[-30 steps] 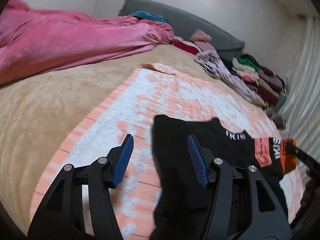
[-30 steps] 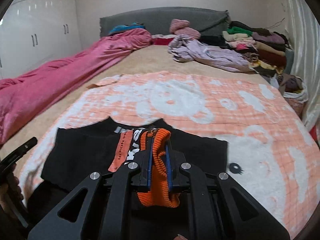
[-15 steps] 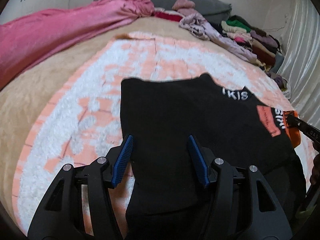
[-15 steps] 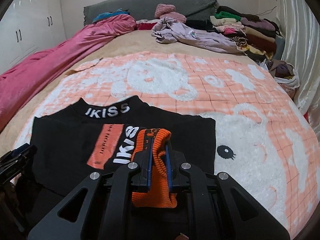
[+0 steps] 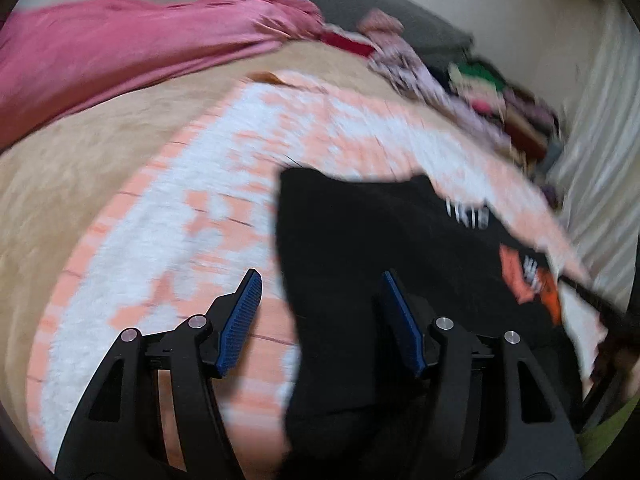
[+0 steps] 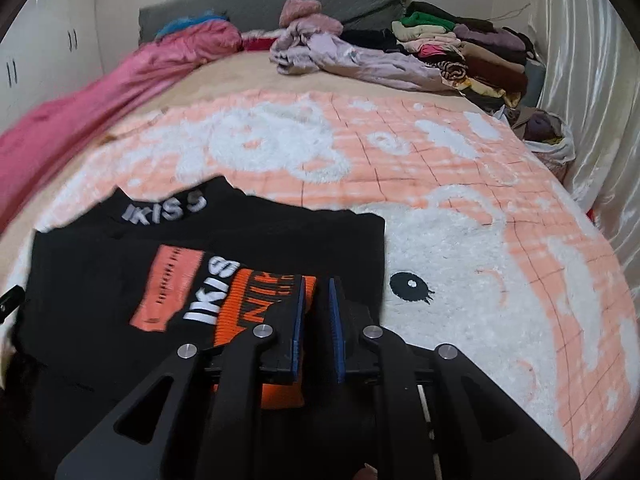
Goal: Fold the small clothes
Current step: 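Lay the cuff on the chest with the right gripper while the left gripper holds the shirt side, then move both open grippers to the hem of the black sweatshirt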
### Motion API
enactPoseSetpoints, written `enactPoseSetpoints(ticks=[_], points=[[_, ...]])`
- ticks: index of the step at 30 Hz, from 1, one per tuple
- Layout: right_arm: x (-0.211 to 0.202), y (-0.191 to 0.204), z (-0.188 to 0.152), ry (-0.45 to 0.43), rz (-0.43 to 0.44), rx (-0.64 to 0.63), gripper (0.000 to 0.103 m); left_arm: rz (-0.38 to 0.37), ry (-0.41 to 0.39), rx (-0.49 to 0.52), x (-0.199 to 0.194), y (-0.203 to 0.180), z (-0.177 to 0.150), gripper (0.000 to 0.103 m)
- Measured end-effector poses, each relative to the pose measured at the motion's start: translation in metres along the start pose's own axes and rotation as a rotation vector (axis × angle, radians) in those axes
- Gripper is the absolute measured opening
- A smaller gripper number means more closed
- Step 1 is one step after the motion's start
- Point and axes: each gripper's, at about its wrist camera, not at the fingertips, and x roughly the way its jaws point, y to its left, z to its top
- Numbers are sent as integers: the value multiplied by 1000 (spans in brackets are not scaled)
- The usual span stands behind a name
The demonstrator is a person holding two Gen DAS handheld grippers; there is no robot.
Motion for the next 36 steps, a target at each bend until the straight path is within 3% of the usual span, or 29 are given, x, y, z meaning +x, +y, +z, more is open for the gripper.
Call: enactPoseSetpoints(ticks=[2,5,7,11,17,20,22,26,29,36], points=[[-8,-1,-2,-11,8,-10,13,18,-57,-64,-15,17,7,54],[-20,1,-6,-21,43,-26,15,67,-120,-79,-30,24,13,52],[-26,4,-9,-23,73,-31,22,74,-150,-60,-37,20,14,52],[-35,14,-12,-23,114,-52,22,46,-158,42,-37,-5,9,52],[-39,29,-18,-13,151,-85,27,-77,-48,123,-11,-45,-14,52],[-35,41,-21,4,168,-115,27,-41,3,186,2,-58,-24,54],[-32,47,-23,16,180,-130,27,36,58,212,15,-57,-29,54],[-20,54,-27,51,169,-154,31,29,91,202,20,-51,-29,54],[-2,49,-32,127,127,-134,32,46,90,226,21,-53,-32,54],[3,42,-36,127,146,-96,34,44,89,229,19,-53,-32,54]])
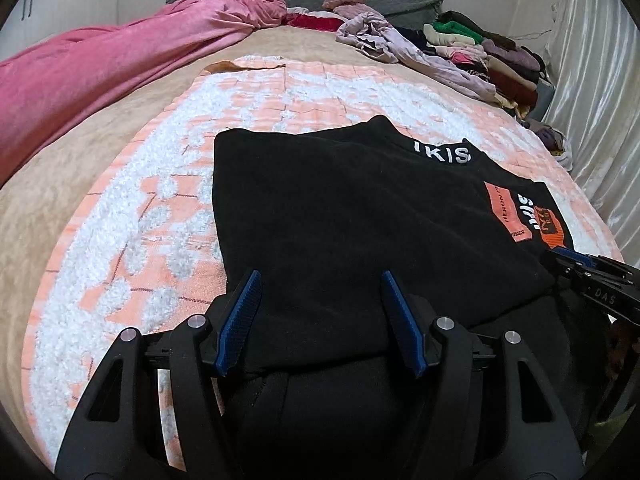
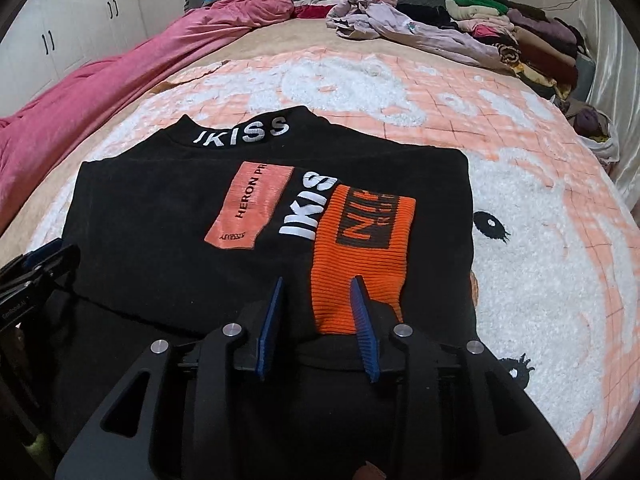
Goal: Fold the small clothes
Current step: 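Move both open grippers to the hem of the black sweatshirt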
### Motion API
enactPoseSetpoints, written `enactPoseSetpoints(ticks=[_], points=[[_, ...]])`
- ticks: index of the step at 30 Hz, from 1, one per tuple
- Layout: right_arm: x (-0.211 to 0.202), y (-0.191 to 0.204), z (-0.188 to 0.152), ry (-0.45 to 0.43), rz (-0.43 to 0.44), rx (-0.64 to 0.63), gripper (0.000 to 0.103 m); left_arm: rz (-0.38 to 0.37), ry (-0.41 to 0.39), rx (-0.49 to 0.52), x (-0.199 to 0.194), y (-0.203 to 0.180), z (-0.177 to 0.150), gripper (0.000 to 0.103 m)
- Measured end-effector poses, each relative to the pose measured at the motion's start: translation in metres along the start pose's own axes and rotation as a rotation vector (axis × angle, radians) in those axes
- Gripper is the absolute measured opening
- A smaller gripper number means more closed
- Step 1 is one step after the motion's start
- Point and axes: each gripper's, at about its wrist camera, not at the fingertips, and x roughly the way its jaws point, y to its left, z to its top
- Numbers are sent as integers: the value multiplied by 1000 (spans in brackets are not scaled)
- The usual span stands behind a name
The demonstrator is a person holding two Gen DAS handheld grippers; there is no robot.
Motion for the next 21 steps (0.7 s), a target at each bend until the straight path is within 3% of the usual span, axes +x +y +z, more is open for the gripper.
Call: enactPoseSetpoints(ticks=[5,16,19,21], points=[[-8,-2,-1,-16,16,20,35,-7,-13,-11,-4,2,1,54],[-25,2,-4,-46,37,18,53,-21,-70,-84,-21,20,5,60],[-27,6,-4,-53,40,14,59,-21,-82,-85,-24,20,5,65],[-29,8,-4,-56,44,11,61,-18,-90,-84,-26,19,6,78]])
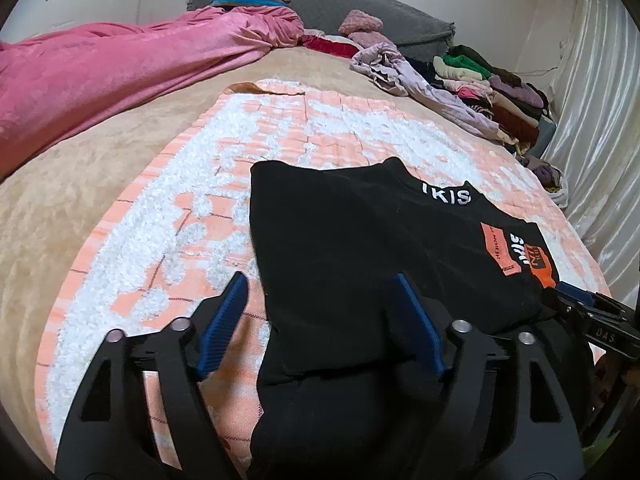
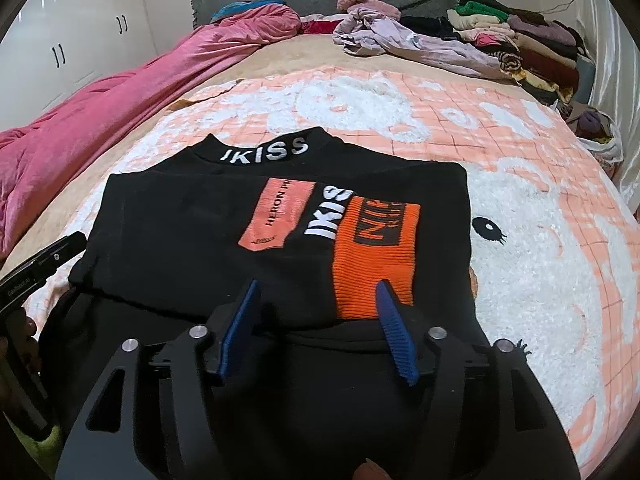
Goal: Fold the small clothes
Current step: 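Move both open grippers to the hem of the black sweatshirt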
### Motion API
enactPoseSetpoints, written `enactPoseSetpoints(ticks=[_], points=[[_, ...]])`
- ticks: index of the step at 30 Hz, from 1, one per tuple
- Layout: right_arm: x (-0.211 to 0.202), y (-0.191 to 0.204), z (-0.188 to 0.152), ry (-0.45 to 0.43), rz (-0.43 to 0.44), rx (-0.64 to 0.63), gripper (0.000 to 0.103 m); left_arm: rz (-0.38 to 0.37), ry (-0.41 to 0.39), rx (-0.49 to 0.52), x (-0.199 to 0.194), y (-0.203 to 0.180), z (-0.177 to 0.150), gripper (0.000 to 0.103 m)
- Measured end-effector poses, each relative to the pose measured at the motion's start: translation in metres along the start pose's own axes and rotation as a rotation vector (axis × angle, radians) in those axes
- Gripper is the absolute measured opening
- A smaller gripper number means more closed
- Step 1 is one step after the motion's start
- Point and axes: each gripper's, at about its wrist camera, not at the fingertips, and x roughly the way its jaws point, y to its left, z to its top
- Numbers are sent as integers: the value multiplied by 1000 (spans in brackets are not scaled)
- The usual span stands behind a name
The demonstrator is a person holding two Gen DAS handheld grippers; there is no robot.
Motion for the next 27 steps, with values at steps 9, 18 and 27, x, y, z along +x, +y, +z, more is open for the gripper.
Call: enactPoseSetpoints(ticks=[9,18,27], points=[[-9,10,1,-28,1,-13,89,9,-24,-11,-7,4,0,93],[-19,13,1,-52,-10,-34,95,20,-42,-40,-14,10,-2,93],[-33,13,1,-74,-9,-31,96,43,-58,-62,-26,16,-6,93]])
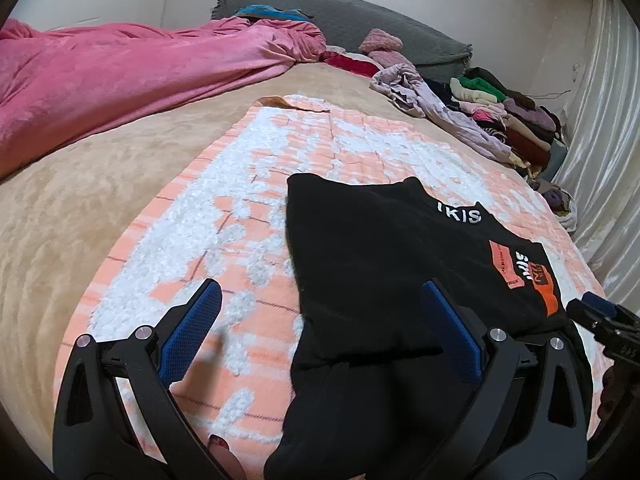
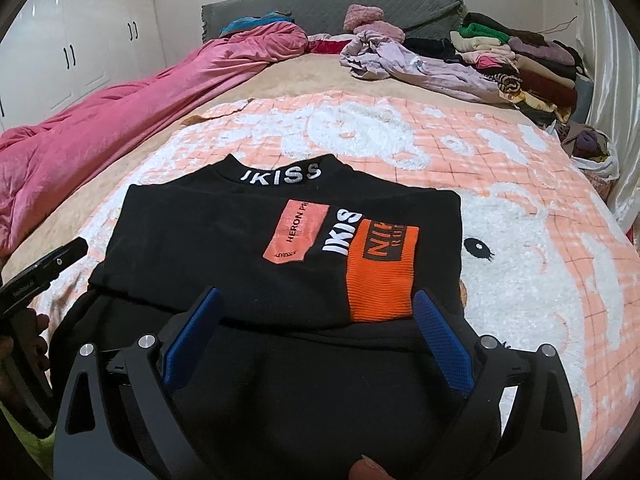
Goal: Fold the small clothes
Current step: 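Move both open grippers to the hem of the black sweatshirt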
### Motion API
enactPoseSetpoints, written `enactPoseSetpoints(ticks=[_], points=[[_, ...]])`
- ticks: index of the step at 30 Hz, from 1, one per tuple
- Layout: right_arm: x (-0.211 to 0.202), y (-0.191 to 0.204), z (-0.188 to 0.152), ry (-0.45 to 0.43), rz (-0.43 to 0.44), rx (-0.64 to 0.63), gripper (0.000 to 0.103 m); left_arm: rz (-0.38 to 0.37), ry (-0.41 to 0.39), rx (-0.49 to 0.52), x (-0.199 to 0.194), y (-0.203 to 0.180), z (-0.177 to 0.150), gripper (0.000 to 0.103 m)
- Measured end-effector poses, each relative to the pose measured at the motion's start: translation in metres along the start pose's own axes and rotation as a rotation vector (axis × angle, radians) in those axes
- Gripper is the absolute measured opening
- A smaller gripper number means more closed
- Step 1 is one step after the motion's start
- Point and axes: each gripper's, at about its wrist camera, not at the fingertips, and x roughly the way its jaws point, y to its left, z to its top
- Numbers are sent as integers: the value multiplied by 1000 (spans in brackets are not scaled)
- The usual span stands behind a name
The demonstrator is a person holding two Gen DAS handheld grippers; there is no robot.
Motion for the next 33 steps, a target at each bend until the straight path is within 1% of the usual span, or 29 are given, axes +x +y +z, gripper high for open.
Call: enactPoseSetpoints(ticks=[2,5,18,21,33], points=[[-5,0,0,-8,0,-2,96,-7,1,-7,-5,2,0,93],[-11,-1,0,-20,0,0,96,-39,0,-33,-13,4,0,93],[-35,2,2,-61,5,-8,96,-6,-34,17,-39,-9,1,93],[-41,3,1,-70,7,-11,98,6,-39,30,-45,-12,0,93],[-62,6,-5,-88,32,-15,98,42,-29,86,-64,-20,-4,93]])
